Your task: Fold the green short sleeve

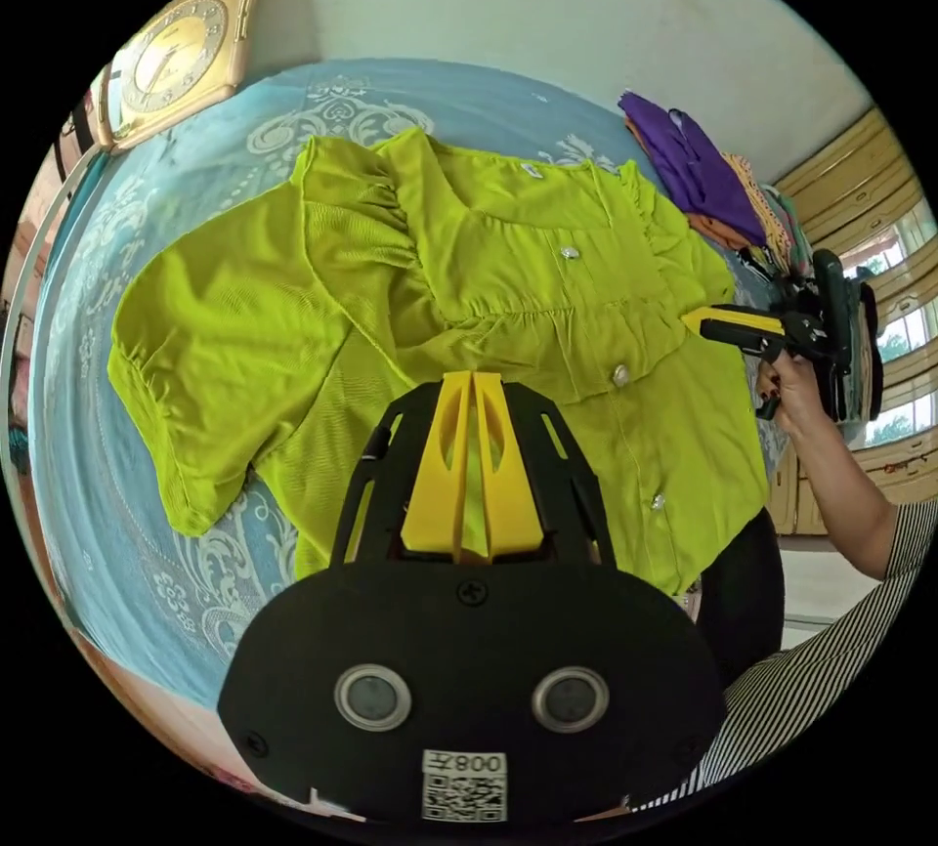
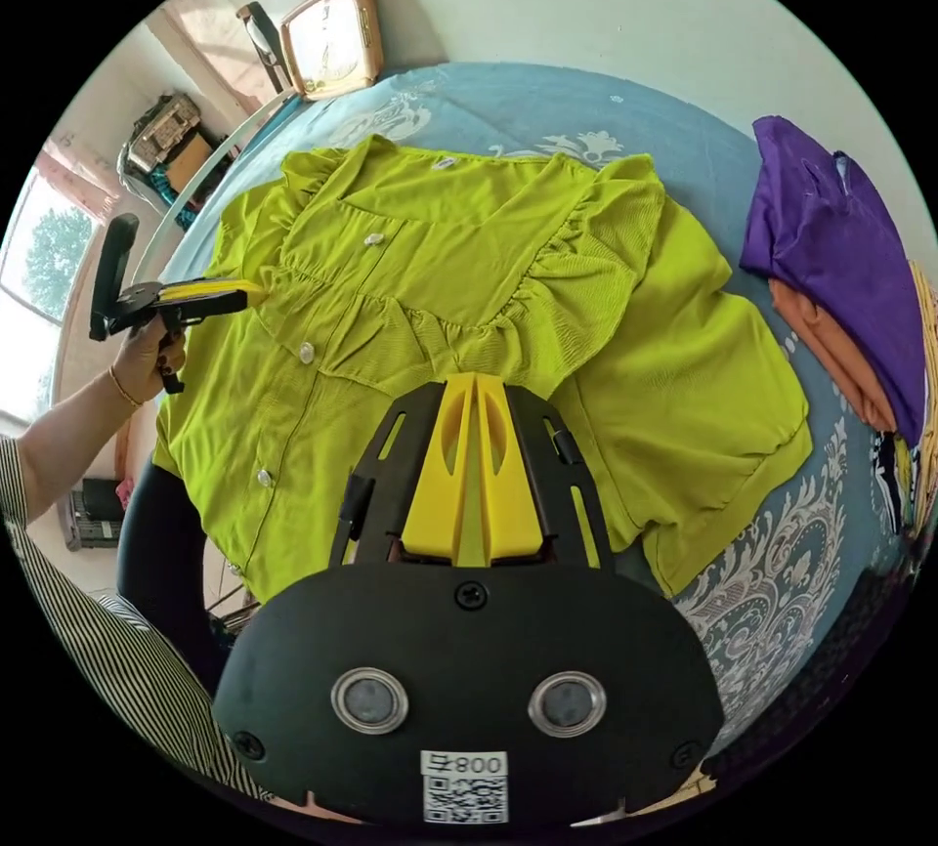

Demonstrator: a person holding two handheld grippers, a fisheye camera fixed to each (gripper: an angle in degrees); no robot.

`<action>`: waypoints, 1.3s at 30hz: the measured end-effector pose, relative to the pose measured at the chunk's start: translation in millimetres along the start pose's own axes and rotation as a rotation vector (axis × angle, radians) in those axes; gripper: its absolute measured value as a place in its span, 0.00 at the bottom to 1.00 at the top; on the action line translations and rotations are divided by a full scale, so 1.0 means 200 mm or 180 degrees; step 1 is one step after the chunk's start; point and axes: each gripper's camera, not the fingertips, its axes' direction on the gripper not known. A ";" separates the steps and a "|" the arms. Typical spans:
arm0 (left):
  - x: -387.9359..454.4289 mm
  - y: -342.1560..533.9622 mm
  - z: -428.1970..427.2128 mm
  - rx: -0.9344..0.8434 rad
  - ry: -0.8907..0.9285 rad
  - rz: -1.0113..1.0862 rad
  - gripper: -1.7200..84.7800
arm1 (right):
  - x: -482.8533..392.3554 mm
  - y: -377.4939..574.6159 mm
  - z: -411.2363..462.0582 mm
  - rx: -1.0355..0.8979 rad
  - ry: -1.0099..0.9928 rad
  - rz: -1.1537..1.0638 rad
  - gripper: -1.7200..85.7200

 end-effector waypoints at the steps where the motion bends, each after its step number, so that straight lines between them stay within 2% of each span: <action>1: 0.05 0.01 0.01 0.0112 0.0046 0.0092 0.03 | 0.02 0.06 -0.05 0.0137 -0.0004 0.0024 0.03; 6: 0.35 -0.04 0.16 0.0111 0.0476 0.0619 0.05 | 0.26 0.42 -0.25 0.0749 -0.0109 0.0645 0.05; 9: 0.61 -0.15 0.33 -0.0022 0.0677 0.1082 0.09 | 0.48 0.67 -0.34 0.1069 -0.0128 0.1202 0.11; 13: 1.07 -0.37 0.59 -0.0124 0.0854 0.1803 0.12 | 0.69 1.00 -0.44 0.1343 -0.0064 0.1650 0.12; 16: 1.42 -0.53 0.81 -0.0237 0.0739 0.2406 0.12 | 0.77 1.14 -0.45 0.1286 0.0045 0.1753 0.12; 20: 1.83 -0.68 1.14 -0.0511 0.0458 0.3106 0.12 | 0.86 1.21 -0.45 0.1229 -0.0179 0.1753 0.11; 29: 2.27 -0.86 1.65 -0.0977 0.0162 0.3662 0.11 | 0.98 1.30 -0.42 0.0968 -0.0323 0.1569 0.08; 39: 2.46 -0.87 2.02 -0.1319 -0.0225 0.4014 0.10 | 1.06 1.41 -0.44 0.0974 -0.0320 0.1525 0.05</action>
